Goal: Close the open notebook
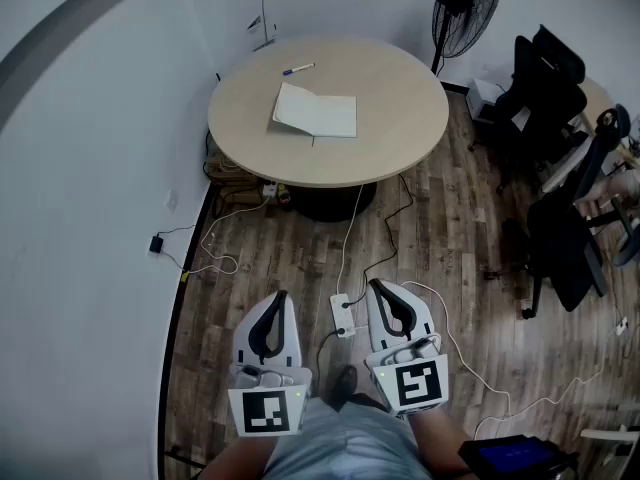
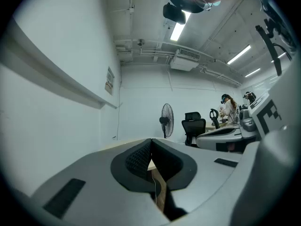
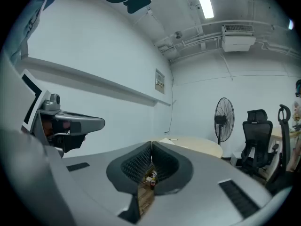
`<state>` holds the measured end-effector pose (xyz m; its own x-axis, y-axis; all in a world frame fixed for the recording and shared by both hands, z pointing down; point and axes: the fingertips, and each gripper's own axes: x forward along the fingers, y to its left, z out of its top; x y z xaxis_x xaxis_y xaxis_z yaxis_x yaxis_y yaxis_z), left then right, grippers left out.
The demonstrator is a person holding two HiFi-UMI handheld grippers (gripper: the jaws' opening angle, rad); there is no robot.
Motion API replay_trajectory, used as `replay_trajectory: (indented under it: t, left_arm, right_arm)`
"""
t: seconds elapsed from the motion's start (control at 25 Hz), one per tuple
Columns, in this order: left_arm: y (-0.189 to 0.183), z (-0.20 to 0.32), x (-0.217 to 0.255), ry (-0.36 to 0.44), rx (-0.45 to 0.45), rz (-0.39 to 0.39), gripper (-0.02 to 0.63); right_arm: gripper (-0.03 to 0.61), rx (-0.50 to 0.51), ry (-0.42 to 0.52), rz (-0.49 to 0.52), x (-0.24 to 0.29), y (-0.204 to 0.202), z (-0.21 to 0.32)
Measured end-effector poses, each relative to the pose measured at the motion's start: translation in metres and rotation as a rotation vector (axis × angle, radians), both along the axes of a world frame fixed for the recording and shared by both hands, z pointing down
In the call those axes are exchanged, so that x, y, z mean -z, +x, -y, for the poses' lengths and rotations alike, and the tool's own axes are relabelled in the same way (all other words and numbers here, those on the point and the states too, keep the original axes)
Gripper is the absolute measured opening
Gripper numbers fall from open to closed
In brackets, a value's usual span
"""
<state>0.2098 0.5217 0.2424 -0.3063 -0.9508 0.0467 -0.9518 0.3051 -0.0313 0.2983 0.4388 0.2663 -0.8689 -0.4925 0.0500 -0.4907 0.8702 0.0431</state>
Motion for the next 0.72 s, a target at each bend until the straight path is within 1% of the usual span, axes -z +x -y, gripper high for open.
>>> replay_trajectory:
  t: [0.32,0.4,0.48,0.52,0.64,0.72]
  left_arm:
    - [0.004,0.001,-0.004,0.000,-0.001,-0.004,0.018]
    - [0.005,0.003,-0.005,0.001,0.001,-0.007,0.018]
    - [0.006,0.005,-0.005,-0.001,0.000,-0.005,0.018]
    - [0.007,0.006,-0.005,-0.003,0.000,-0.005,0.018]
    - [0.005,0.009,-0.008,-0.015,0.005,-0.019,0.018]
    - [0.000,0.011,-0.011,-0.023,0.010,-0.027,0.018]
  right_arm:
    - [0.046,-0.007,0.003,0.000,-0.005,0.005,0.002]
    - [0.046,-0.013,-0.004,0.019,-0.005,0.008,0.005]
    - [0.048,-0.016,-0.030,0.045,-0.004,0.011,0.008]
    - [0.049,-0.020,-0.045,0.044,-0.005,0.013,0.010]
    - [0.049,-0.037,-0.090,-0.013,-0.012,0.014,0.020]
    - [0.049,-0.028,-0.101,-0.019,-0.020,0.009,0.023]
